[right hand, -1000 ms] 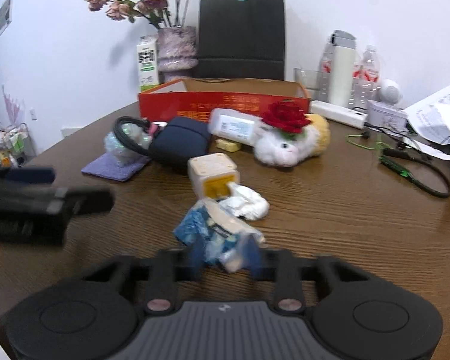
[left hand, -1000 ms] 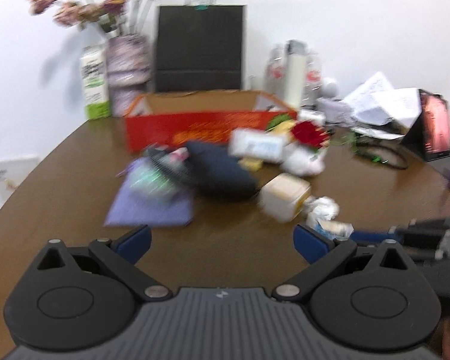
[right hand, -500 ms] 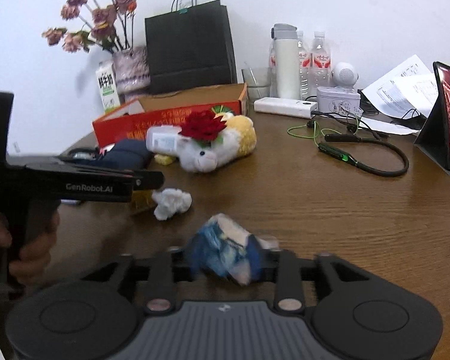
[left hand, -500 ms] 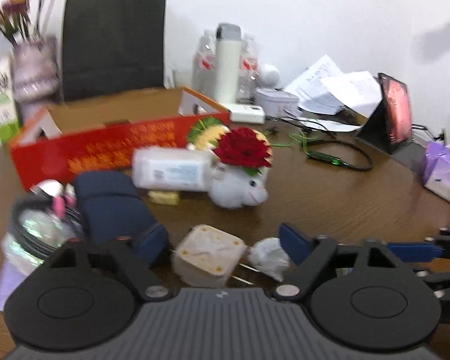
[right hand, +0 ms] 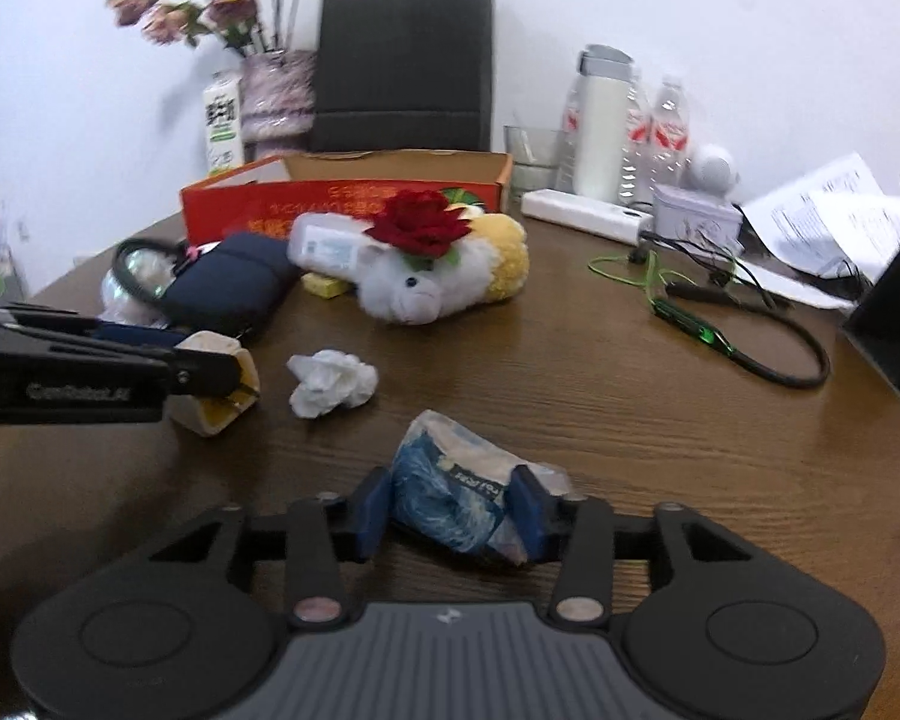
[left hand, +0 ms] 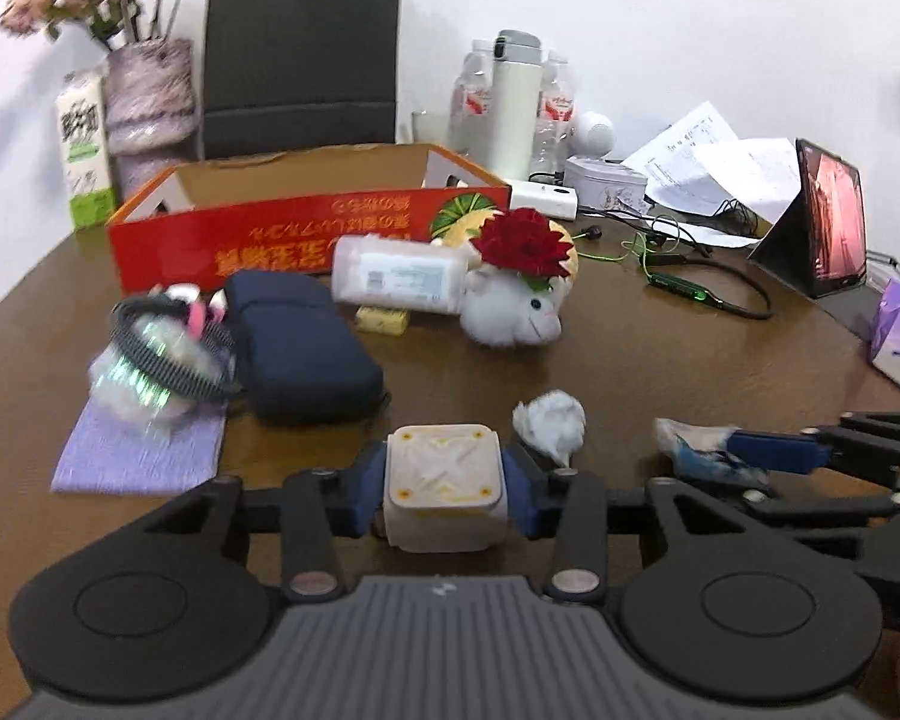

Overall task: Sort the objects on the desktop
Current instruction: 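Carry the plug adapter and tissue pack into the cardboard box with both tools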

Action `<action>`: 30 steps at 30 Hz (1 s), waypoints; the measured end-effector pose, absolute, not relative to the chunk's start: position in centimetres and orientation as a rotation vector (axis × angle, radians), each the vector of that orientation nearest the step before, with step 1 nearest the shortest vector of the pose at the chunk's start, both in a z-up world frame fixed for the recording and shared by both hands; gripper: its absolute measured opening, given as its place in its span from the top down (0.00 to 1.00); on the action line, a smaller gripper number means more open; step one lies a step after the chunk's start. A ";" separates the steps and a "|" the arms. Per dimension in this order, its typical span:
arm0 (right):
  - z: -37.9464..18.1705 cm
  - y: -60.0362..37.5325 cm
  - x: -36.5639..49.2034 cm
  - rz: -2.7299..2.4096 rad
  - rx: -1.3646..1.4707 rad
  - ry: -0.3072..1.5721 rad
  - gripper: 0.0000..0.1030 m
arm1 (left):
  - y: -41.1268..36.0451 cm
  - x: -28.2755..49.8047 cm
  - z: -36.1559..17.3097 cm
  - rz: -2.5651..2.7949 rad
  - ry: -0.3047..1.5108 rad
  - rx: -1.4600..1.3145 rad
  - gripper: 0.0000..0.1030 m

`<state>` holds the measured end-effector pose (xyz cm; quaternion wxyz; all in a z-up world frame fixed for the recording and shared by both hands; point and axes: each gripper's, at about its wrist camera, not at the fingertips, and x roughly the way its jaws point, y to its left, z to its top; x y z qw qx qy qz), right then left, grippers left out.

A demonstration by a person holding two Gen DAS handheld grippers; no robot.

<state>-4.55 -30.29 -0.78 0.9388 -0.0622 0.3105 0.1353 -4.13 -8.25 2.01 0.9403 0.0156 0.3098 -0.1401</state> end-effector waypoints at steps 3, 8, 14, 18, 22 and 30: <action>-0.7 -30.0 -4.6 0.269 -0.125 0.635 0.78 | -7.4 -5.9 2.2 -0.276 0.641 0.025 0.59; -0.1 -29.6 -5.9 0.345 -0.084 0.639 0.91 | -5.9 -9.0 2.4 -0.235 0.650 0.035 0.59; 0.7 -27.1 -9.6 0.464 -0.109 0.607 0.91 | -4.5 -11.8 2.6 -0.197 0.630 0.044 0.55; 1.0 -26.6 -10.1 0.455 -0.103 0.602 0.90 | -4.4 -11.5 2.4 -0.209 0.636 0.030 0.52; 1.4 -26.7 -10.8 0.436 -0.103 0.595 0.90 | -4.3 -11.6 2.2 -0.208 0.622 0.017 0.59; 2.1 -27.6 -10.7 0.397 -0.066 0.582 0.90 | -4.2 -13.5 3.9 -0.183 0.517 0.031 0.60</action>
